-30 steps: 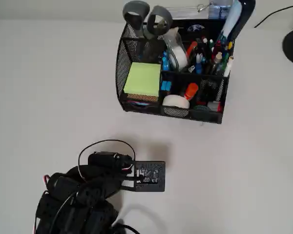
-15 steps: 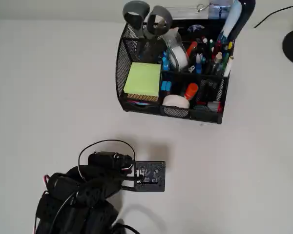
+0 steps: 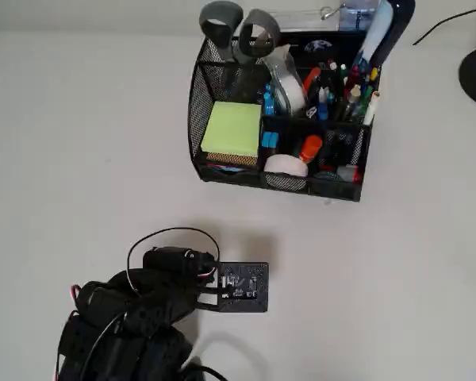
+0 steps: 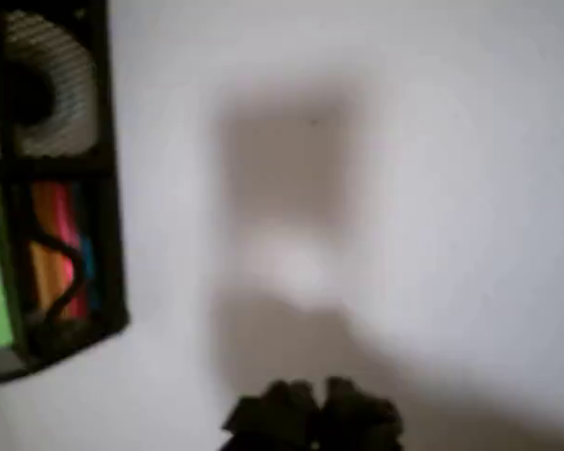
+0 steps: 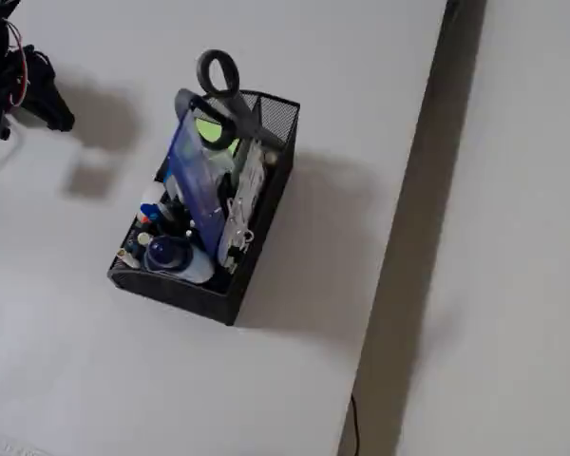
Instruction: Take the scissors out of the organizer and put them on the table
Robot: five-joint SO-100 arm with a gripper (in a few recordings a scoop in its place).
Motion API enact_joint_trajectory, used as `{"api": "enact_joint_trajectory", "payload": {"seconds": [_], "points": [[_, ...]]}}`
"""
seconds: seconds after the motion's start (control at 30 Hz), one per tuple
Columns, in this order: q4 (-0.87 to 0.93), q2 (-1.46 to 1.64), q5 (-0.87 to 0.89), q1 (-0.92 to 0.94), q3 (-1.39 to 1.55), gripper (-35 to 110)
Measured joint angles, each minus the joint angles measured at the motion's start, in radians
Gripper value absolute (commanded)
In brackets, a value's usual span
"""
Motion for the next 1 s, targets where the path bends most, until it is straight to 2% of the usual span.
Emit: {"api": "enact_joint_trajectory", "payload": {"seconds": [0.33, 0.53, 0.63, 0.7, 0.87, 1.0], "points": [[0.000, 0.000, 0.000, -0.026, 0.000, 0], [-0.032, -0.006, -0.074, -0.098, 0.023, 3], [-0.150, -0.012, -0.173, -0.103, 0.054, 10], [-0.245, -0.012, -0.230, -0.067, 0.054, 20], [-0.497, -0.034, -0.247, -0.017, 0.005, 30], [-0.670, -0.210, -0.222, 0.031, -0.118, 32]]}}
